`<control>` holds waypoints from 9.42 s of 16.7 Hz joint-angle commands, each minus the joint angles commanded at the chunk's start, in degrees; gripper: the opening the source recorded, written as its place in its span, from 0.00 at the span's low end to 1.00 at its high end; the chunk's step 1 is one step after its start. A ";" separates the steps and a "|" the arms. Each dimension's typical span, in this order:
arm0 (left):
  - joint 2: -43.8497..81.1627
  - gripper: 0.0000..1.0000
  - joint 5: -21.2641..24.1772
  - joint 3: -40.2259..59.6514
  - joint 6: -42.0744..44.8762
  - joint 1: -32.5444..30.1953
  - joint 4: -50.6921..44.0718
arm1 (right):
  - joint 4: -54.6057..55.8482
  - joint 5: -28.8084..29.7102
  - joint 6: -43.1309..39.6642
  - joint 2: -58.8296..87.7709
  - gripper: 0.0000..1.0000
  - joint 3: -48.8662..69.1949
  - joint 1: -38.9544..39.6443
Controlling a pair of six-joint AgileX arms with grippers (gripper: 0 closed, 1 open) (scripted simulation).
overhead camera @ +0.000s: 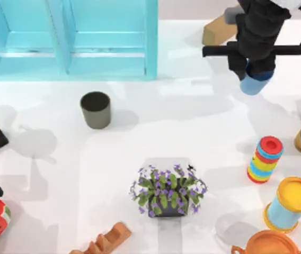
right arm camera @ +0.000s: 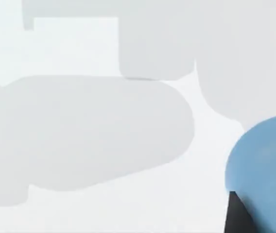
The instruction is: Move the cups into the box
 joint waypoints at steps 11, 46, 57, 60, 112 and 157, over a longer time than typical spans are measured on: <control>0.00 1.00 0.00 0.00 0.00 0.00 0.00 | -3.91 0.68 -6.23 -8.37 0.00 -2.74 -8.01; 0.00 1.00 0.00 0.00 0.00 0.00 0.00 | 3.56 -1.48 -46.76 -51.80 0.23 -63.52 -45.91; 0.00 1.00 0.00 0.00 0.00 0.00 0.00 | 3.56 -1.48 -46.76 -51.80 1.00 -63.52 -45.91; 0.00 1.00 0.00 0.00 0.00 0.00 0.00 | 3.56 -1.48 -46.76 -51.80 1.00 -63.52 -45.91; 0.00 1.00 0.00 0.00 0.00 0.00 0.00 | -13.95 18.61 29.26 22.61 1.00 44.54 32.38; 0.00 1.00 0.00 0.00 0.00 0.00 0.00 | 2.90 16.56 21.47 15.46 0.00 21.92 24.42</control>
